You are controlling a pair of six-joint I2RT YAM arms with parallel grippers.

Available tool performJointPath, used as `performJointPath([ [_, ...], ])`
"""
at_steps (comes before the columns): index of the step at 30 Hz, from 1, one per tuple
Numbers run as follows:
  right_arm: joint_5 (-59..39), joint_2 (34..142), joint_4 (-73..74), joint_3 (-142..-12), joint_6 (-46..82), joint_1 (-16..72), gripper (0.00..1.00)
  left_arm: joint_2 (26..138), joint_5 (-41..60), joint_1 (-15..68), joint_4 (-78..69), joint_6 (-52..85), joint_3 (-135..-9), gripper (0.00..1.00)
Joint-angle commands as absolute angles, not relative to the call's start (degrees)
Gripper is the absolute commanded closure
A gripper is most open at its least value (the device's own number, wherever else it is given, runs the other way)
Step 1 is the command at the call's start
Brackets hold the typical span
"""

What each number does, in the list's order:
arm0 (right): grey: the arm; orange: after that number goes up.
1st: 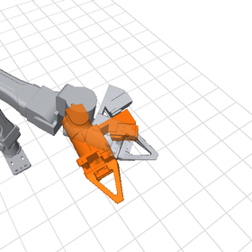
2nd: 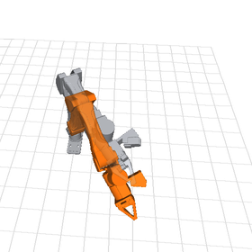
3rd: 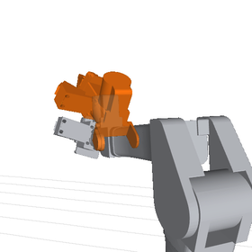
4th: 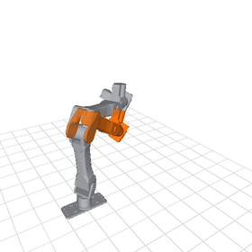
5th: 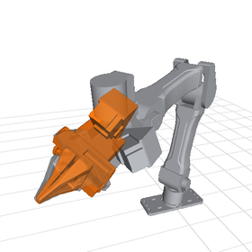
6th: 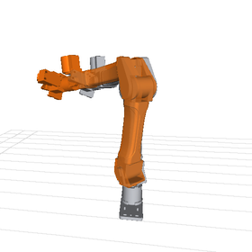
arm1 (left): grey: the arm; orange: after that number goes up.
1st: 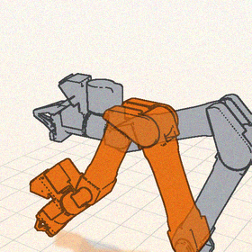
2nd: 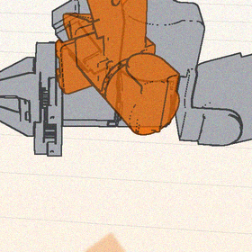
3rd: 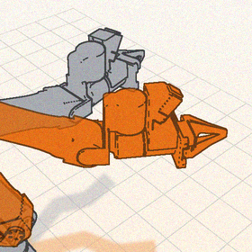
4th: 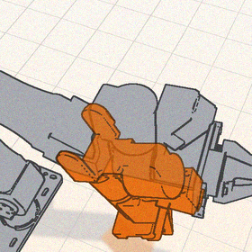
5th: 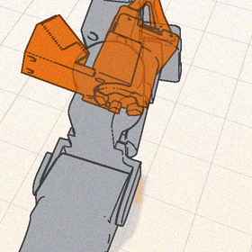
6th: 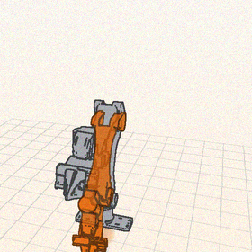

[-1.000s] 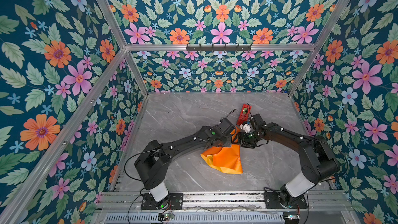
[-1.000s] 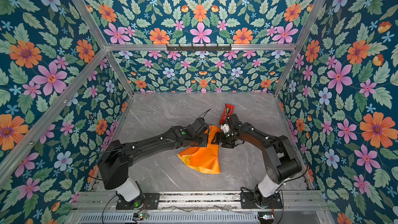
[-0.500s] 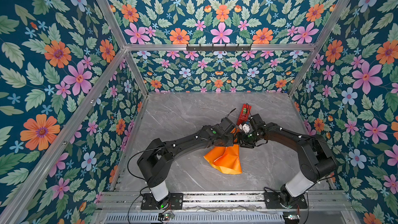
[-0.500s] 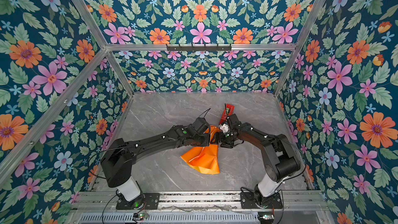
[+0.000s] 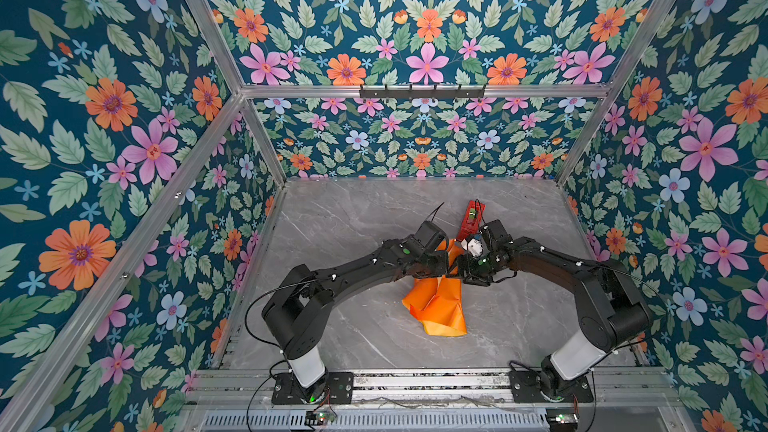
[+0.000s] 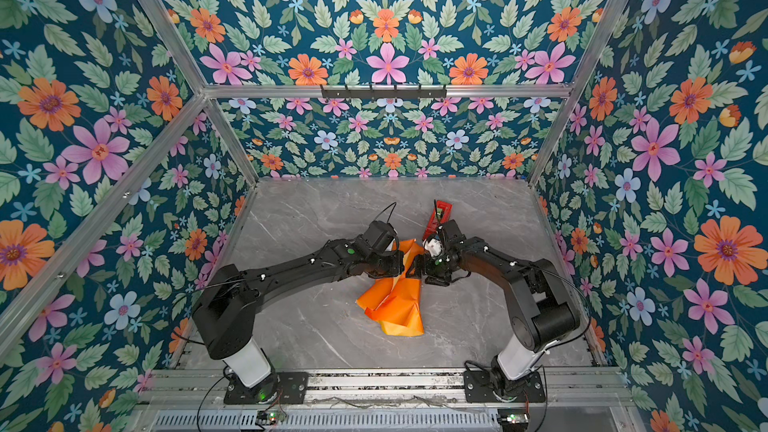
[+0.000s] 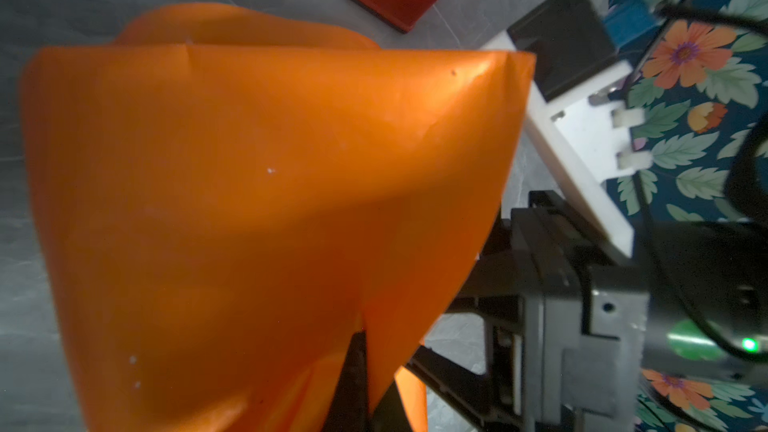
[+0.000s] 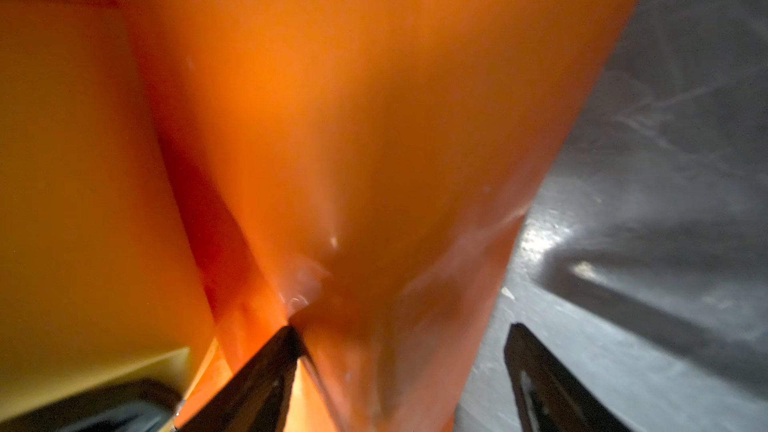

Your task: Wrap the gift box in paper

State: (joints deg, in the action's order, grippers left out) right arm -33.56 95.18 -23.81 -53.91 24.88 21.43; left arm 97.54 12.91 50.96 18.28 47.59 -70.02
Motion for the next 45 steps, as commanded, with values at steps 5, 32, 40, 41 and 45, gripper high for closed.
performJointPath([
  [5,-23.81,96.5,-31.07,-54.36,23.16,21.73,0.21,94.75,15.38,50.06,14.26,50.23,-67.86,1.0],
  [32,-24.72,96.33,-31.12,-55.02,23.9,21.79,0.22,92.77,14.83,50.01,-3.09,66.39,-57.17,1.0],
  [40,-25.46,96.48,-30.42,-55.26,24.52,21.73,0.22,95.22,13.45,49.94,-8.12,68.24,-57.31,1.0],
  [41,-25.71,96.48,-30.33,-55.2,24.64,21.72,0.22,95.52,13.36,49.9,-8.94,68.29,-57.39,1.0],
  [45,-26.0,96.59,-29.94,-55.28,24.87,21.79,0.22,96.46,13.24,49.4,-11.78,69.12,-57.74,1.0],
])
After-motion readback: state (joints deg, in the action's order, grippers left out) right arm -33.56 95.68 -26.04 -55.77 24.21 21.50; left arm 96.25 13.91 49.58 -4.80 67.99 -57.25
